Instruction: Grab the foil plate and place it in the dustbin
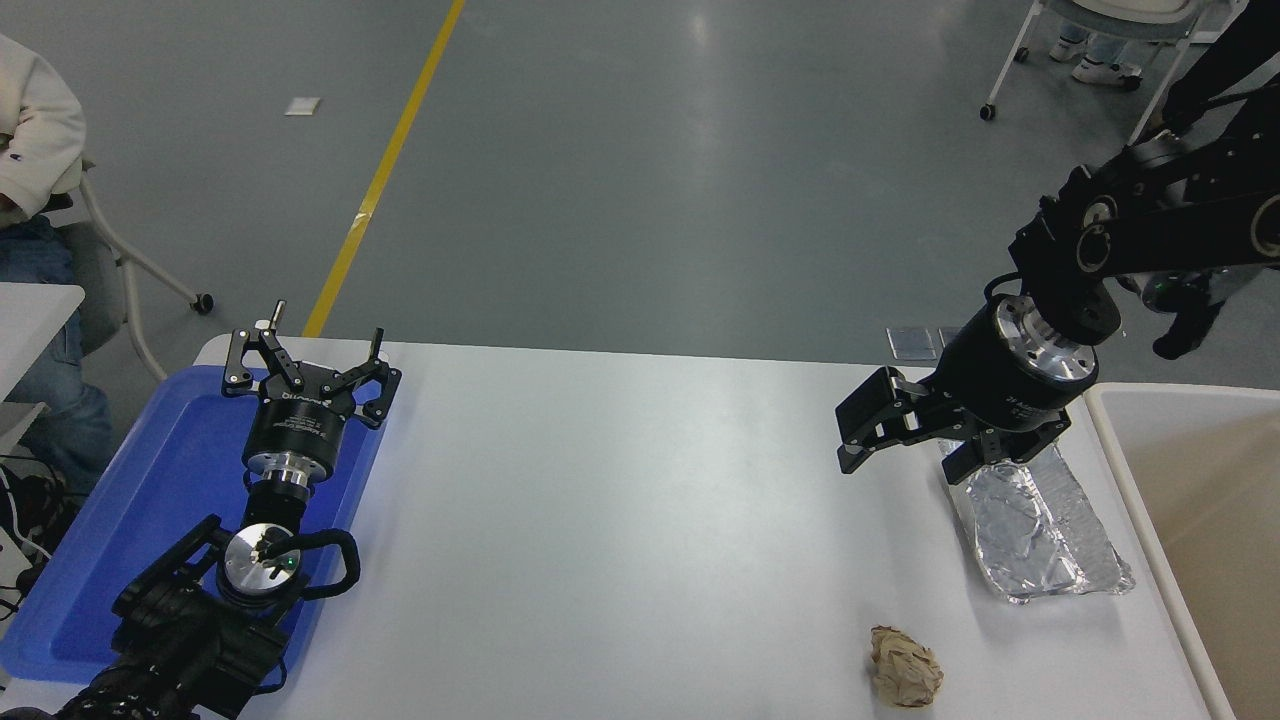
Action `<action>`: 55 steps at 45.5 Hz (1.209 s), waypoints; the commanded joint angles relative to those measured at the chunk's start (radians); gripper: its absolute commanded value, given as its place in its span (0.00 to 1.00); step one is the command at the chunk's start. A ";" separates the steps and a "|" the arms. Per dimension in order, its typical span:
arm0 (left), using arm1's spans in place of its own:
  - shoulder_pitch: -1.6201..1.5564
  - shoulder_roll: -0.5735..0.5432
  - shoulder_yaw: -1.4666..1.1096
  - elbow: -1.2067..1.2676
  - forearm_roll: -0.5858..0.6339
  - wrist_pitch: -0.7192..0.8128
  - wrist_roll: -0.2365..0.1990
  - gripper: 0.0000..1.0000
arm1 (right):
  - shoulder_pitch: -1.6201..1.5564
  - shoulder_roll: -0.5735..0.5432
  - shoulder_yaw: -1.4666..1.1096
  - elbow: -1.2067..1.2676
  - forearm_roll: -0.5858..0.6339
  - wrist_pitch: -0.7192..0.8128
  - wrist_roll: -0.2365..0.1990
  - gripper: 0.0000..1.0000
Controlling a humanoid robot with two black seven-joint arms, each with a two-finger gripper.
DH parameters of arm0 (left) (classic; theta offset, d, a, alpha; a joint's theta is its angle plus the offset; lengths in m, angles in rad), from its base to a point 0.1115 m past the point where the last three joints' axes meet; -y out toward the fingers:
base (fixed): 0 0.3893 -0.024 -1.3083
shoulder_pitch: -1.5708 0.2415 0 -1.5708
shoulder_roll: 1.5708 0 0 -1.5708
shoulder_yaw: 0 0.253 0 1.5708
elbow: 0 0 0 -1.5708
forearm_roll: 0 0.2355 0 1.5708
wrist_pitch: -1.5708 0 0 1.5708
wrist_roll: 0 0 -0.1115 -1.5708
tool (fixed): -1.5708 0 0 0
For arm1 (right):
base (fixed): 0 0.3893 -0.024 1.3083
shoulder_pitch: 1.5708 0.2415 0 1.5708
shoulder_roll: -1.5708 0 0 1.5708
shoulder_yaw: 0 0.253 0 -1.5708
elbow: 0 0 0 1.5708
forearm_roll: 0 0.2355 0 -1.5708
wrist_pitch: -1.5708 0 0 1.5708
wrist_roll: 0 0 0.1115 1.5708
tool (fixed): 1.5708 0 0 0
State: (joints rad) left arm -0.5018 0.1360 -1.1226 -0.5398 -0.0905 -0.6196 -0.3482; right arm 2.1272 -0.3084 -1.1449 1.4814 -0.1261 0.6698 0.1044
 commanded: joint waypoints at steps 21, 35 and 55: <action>0.000 -0.001 0.000 0.000 0.000 0.000 0.000 1.00 | -0.013 -0.006 0.004 0.000 -0.020 -0.009 0.000 1.00; 0.000 0.001 0.000 0.000 0.000 0.000 0.000 1.00 | -0.030 -0.083 0.004 0.002 -0.095 -0.012 0.000 1.00; 0.000 0.001 0.000 0.000 0.000 0.000 0.000 1.00 | -0.243 -0.374 0.065 -0.053 -0.539 -0.148 -0.005 1.00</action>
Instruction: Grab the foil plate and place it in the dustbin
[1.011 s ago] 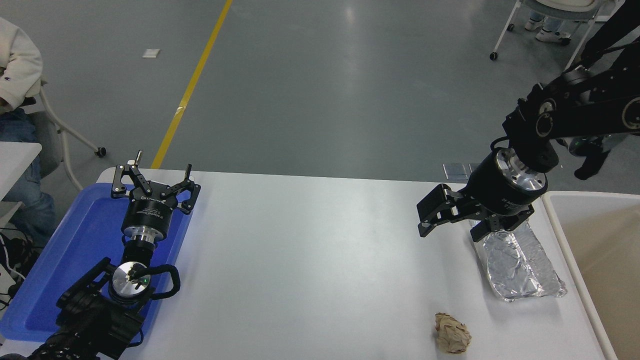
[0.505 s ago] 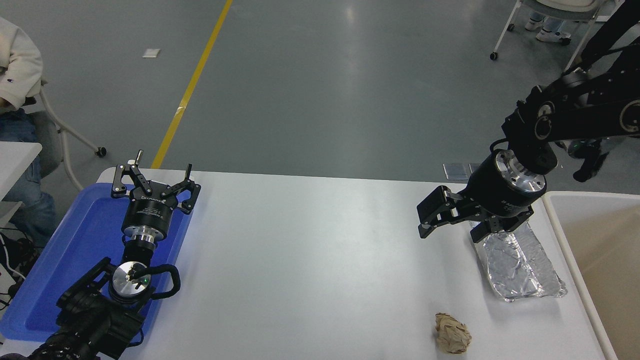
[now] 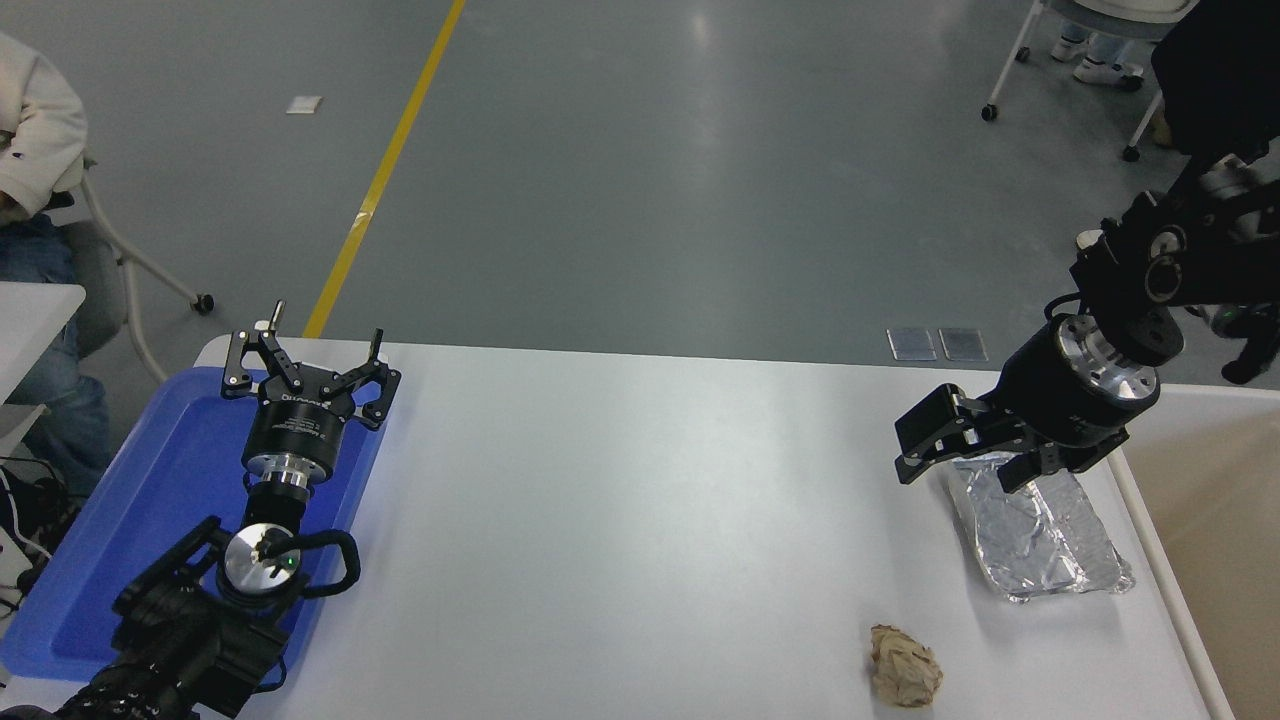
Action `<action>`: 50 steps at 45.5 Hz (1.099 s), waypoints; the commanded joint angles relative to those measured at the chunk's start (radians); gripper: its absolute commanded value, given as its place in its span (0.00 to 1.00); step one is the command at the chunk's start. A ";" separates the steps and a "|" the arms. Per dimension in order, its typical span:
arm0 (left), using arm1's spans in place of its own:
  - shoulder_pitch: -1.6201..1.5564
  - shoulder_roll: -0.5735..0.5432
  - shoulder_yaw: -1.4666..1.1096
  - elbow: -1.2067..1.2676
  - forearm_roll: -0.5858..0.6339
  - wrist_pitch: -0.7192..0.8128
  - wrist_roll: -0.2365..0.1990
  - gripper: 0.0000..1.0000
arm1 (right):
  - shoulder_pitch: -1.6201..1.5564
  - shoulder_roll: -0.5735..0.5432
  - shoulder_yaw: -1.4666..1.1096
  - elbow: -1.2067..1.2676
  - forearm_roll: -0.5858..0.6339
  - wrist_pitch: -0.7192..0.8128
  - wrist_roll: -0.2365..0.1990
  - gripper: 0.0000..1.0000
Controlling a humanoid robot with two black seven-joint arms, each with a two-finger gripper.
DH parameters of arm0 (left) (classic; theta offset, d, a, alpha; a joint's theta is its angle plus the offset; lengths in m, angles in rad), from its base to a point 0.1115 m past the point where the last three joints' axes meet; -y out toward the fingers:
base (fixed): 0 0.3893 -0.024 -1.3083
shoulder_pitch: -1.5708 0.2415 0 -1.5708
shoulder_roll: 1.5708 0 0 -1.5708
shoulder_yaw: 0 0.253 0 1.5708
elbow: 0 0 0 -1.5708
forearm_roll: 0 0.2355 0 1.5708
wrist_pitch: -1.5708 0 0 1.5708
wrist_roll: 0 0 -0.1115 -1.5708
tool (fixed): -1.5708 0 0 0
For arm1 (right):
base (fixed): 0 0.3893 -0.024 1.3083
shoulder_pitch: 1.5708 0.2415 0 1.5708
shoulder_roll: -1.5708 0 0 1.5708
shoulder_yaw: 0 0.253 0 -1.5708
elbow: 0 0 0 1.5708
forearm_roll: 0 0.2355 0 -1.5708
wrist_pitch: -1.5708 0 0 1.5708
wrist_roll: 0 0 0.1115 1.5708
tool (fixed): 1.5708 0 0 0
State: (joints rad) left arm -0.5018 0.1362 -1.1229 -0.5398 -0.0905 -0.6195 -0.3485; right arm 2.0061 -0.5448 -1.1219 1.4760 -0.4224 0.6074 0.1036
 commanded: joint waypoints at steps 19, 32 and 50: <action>0.000 0.000 0.000 0.000 0.000 0.000 0.000 1.00 | -0.613 -0.149 0.300 -0.611 -0.446 -0.199 -0.001 1.00; 0.000 0.000 0.000 0.000 0.000 0.000 0.000 1.00 | -0.882 -0.050 0.393 -0.829 -0.477 -0.383 0.002 1.00; 0.000 0.000 0.000 0.001 0.000 0.000 -0.001 1.00 | -1.058 0.049 0.433 -0.945 -0.477 -0.572 0.001 1.00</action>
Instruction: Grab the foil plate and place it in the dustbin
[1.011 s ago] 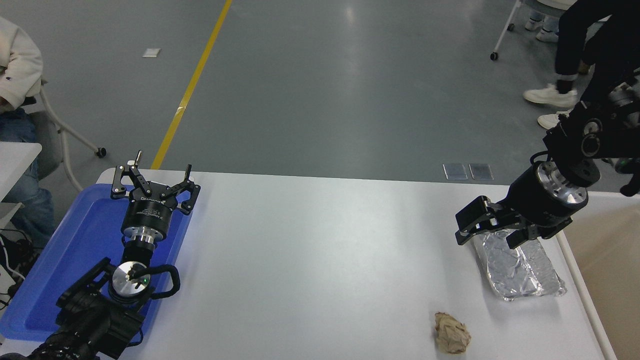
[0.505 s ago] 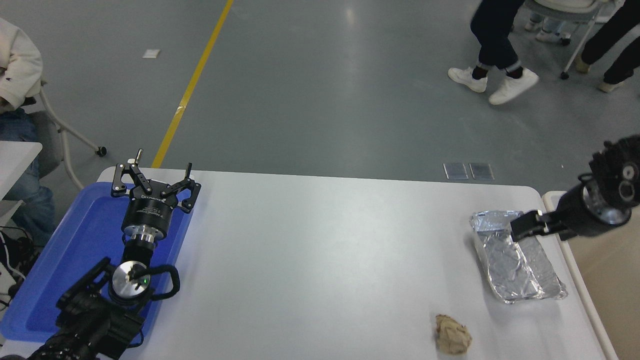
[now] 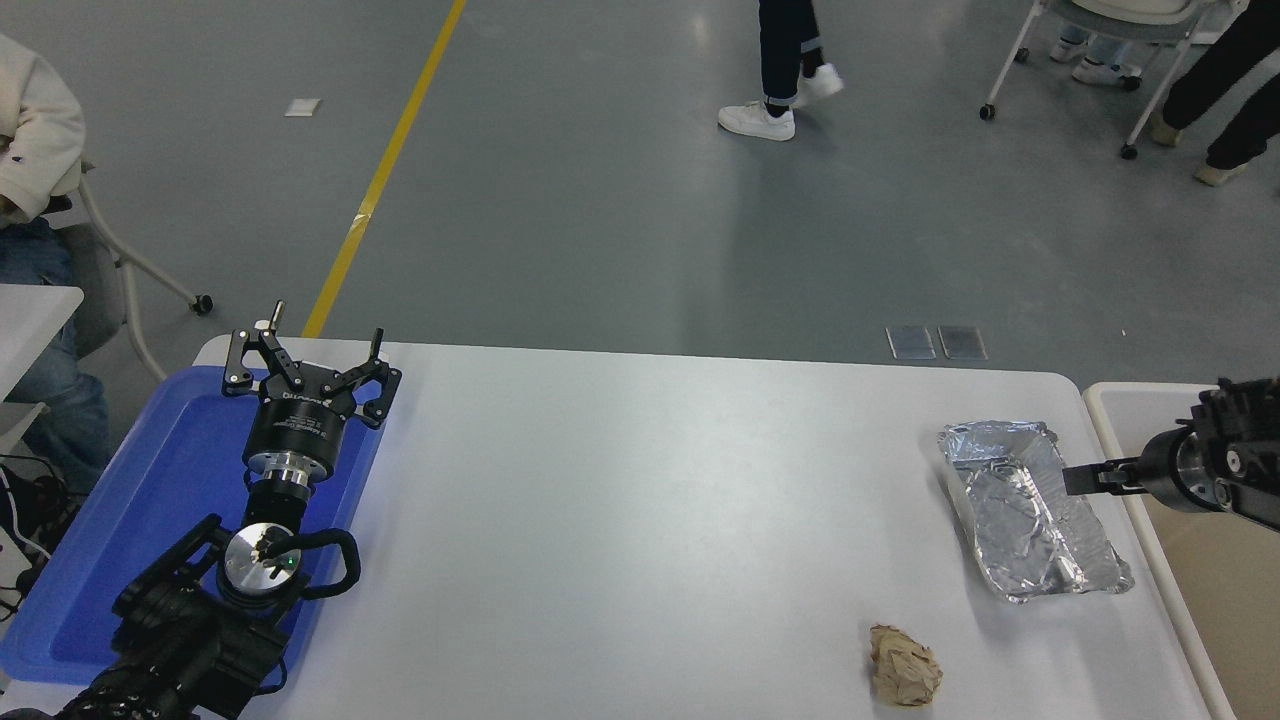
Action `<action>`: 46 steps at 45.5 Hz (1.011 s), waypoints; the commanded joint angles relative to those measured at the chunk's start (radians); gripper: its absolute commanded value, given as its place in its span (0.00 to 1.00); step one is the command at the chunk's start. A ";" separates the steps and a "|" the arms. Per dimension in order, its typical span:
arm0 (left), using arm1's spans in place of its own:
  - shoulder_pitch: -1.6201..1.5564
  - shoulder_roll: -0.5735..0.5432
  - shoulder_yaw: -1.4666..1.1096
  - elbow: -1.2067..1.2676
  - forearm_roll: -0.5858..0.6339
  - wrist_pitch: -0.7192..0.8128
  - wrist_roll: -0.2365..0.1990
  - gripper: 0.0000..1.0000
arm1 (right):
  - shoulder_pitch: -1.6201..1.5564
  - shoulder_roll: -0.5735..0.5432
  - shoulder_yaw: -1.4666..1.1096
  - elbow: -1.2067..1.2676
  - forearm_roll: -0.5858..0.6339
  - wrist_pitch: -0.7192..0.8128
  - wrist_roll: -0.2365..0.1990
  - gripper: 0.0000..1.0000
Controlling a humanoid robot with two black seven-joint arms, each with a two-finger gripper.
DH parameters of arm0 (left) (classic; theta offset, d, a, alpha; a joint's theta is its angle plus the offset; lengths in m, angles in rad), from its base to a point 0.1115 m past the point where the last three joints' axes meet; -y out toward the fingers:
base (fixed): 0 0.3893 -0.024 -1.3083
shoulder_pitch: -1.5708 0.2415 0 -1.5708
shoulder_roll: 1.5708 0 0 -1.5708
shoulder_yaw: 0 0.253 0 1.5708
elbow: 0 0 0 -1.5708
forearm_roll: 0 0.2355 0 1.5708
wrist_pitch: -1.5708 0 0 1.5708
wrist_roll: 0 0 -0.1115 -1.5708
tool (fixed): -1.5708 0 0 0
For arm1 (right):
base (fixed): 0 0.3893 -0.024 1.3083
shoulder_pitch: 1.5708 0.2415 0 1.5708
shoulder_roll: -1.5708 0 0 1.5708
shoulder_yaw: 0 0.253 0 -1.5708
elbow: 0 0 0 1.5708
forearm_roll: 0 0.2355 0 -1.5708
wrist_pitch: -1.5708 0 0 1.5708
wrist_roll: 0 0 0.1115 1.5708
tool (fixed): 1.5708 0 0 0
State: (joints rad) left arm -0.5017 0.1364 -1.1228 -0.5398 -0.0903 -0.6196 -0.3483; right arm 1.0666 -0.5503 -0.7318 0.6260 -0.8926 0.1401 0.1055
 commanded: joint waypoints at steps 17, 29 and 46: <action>0.000 0.000 0.000 0.001 0.000 0.001 -0.001 1.00 | -0.195 0.089 0.095 -0.138 -0.006 -0.143 -0.001 0.95; 0.000 0.000 0.000 0.001 0.000 0.001 -0.001 1.00 | -0.209 0.107 0.104 -0.152 -0.006 -0.145 -0.001 0.84; 0.000 0.000 0.000 0.001 0.000 0.001 -0.001 1.00 | -0.218 0.118 0.115 -0.169 -0.008 -0.145 -0.003 0.52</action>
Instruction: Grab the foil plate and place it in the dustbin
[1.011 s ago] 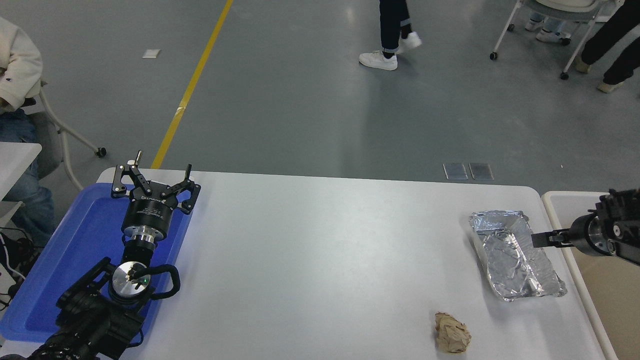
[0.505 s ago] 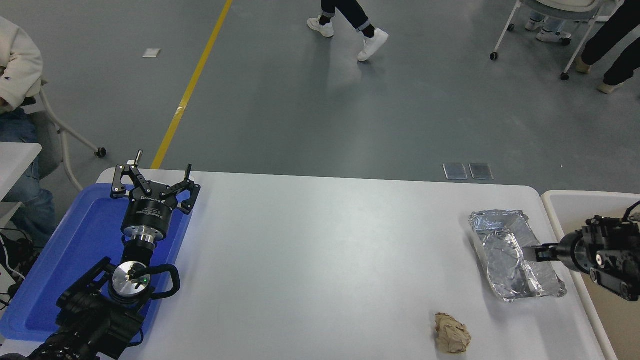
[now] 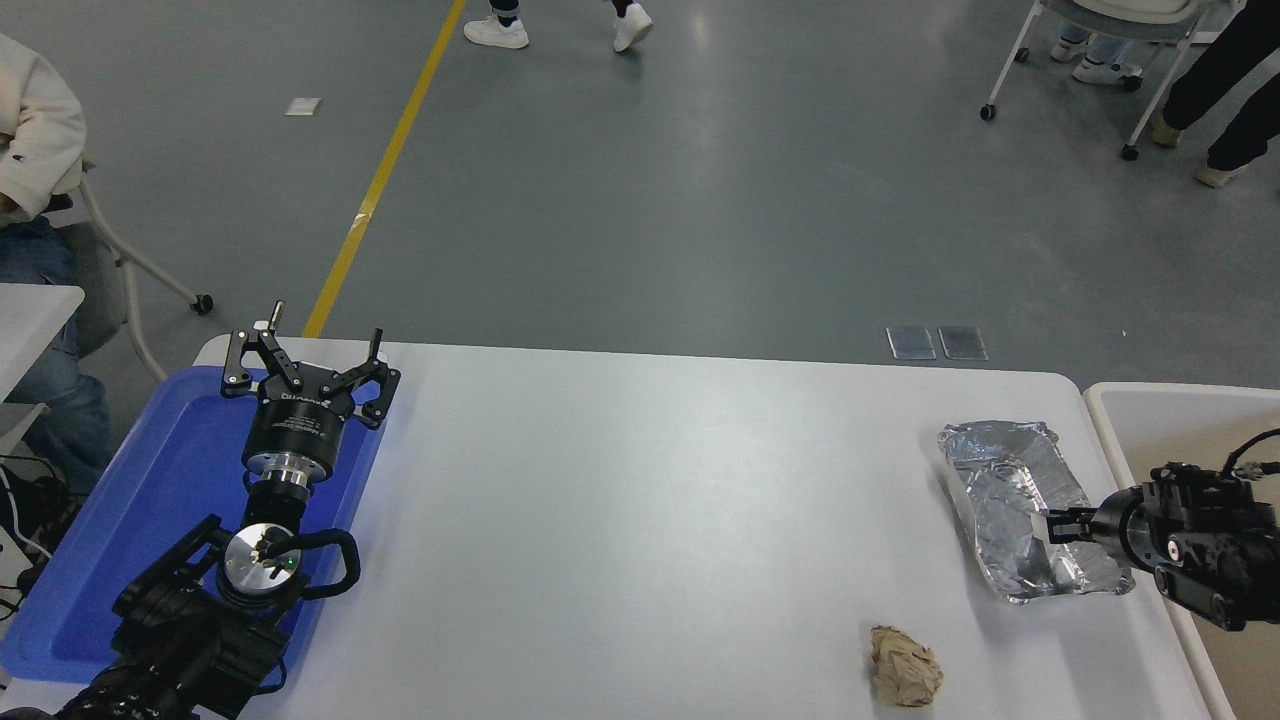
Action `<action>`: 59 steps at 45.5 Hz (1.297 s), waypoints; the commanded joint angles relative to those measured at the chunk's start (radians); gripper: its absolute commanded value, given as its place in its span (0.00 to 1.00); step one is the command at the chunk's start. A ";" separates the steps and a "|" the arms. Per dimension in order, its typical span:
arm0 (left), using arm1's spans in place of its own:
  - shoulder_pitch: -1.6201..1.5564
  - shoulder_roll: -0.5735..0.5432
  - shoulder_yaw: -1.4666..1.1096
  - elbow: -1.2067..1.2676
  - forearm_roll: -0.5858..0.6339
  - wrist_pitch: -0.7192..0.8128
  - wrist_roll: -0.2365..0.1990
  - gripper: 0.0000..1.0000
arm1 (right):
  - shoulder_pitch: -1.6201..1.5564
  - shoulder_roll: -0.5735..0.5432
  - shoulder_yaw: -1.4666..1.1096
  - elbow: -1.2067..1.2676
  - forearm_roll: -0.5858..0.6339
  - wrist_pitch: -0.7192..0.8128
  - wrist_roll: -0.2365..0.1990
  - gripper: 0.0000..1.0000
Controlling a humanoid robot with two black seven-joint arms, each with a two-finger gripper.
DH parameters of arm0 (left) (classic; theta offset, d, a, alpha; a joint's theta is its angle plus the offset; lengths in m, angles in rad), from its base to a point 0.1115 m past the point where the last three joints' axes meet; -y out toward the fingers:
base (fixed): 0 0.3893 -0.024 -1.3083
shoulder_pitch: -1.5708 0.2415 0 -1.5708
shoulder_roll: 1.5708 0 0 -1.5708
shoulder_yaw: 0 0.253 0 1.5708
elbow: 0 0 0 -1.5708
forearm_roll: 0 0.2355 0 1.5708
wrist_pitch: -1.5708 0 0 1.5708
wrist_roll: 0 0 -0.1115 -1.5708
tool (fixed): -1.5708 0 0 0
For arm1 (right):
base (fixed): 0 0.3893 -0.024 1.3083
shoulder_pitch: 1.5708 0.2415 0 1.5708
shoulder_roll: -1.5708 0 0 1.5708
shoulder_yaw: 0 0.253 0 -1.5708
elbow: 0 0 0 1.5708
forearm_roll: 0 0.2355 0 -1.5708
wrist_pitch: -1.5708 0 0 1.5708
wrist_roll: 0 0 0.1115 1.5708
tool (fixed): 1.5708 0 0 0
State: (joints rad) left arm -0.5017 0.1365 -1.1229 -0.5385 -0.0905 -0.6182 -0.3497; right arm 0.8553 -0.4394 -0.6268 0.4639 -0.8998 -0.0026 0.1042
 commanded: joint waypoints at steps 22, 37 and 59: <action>0.000 0.000 0.000 0.000 0.000 0.000 0.000 1.00 | -0.007 0.011 0.009 -0.004 -0.022 0.001 0.002 0.00; 0.000 0.000 0.000 0.000 0.000 0.000 0.000 1.00 | 0.002 0.007 0.009 0.006 -0.028 0.001 0.008 0.00; -0.001 0.000 0.000 -0.001 0.000 -0.002 0.002 1.00 | 0.278 -0.146 -0.132 0.375 -0.110 0.010 0.008 0.00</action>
State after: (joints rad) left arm -0.5031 0.1365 -1.1229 -0.5391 -0.0906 -0.6184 -0.3495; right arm 0.9650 -0.4815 -0.6659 0.5874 -0.9610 0.0052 0.1151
